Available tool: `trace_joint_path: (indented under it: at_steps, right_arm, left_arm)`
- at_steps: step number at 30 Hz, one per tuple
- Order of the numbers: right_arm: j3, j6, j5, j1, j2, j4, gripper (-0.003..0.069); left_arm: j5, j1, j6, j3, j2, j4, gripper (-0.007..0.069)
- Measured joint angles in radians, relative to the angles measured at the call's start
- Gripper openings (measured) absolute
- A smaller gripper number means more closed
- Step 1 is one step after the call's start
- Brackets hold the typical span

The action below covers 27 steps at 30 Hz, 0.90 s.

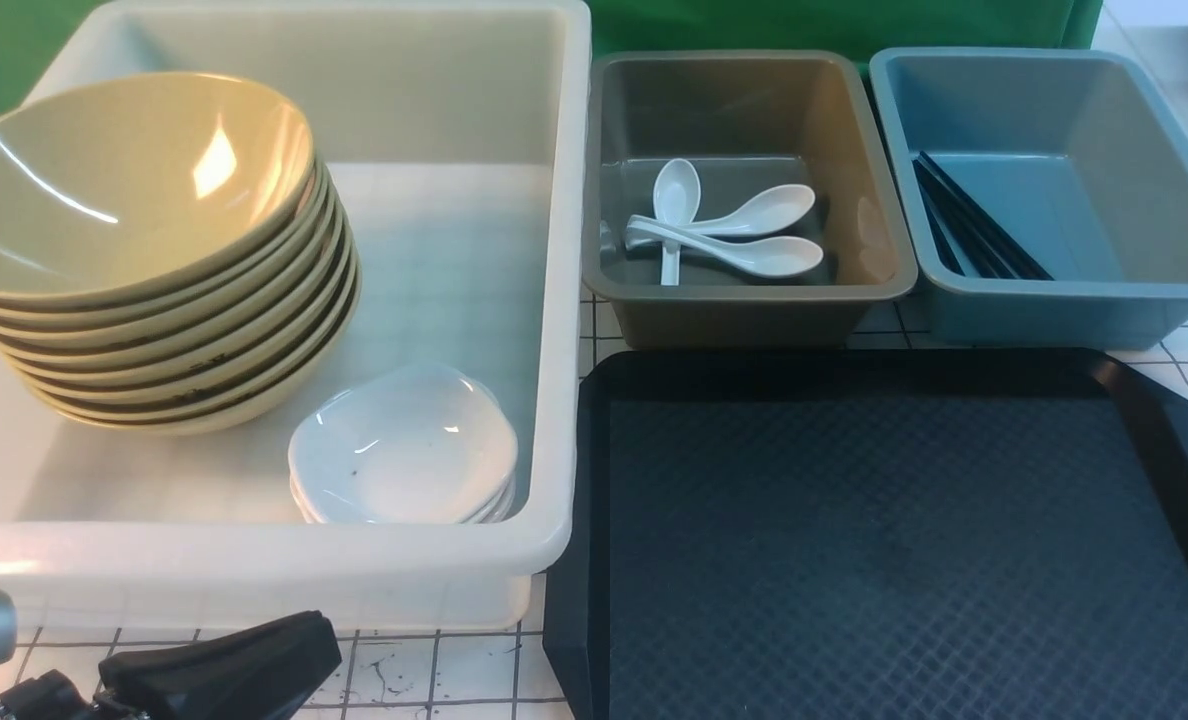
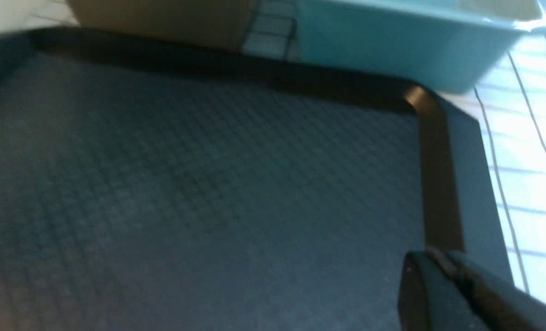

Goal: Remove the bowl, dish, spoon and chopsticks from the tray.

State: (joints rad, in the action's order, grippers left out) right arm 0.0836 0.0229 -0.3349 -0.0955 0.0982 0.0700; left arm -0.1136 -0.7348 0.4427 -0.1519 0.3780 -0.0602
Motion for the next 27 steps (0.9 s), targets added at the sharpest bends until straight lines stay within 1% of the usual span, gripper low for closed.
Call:
trace_joint_path:
  at_steps: [5, 8, 12, 27]
  right_arm:
    - [-0.082, -0.011, 0.019, 0.018, -0.079, -0.002, 0.0021]
    - [-0.089, -0.033, 0.053, 0.019, -0.107, -0.002, 0.0021]
    - [-0.09, -0.055, 0.054, 0.019, -0.108, 0.001, 0.0021]
    - [-0.09, -0.056, 0.054, 0.02, -0.109, 0.001, 0.0025]
  left_arm:
    - [0.0, 0.0, 0.0, 0.0, 0.0, 0.0, -0.0001]
    - [0.0, 0.0, 0.0, 0.0, 0.0, 0.0, -0.0001]
    - [-0.004, 0.0, 0.0, 0.0, 0.0, 0.0, -0.0001]
    - [-0.004, 0.0, 0.0, 0.0, 0.0, 0.0, -0.0001]
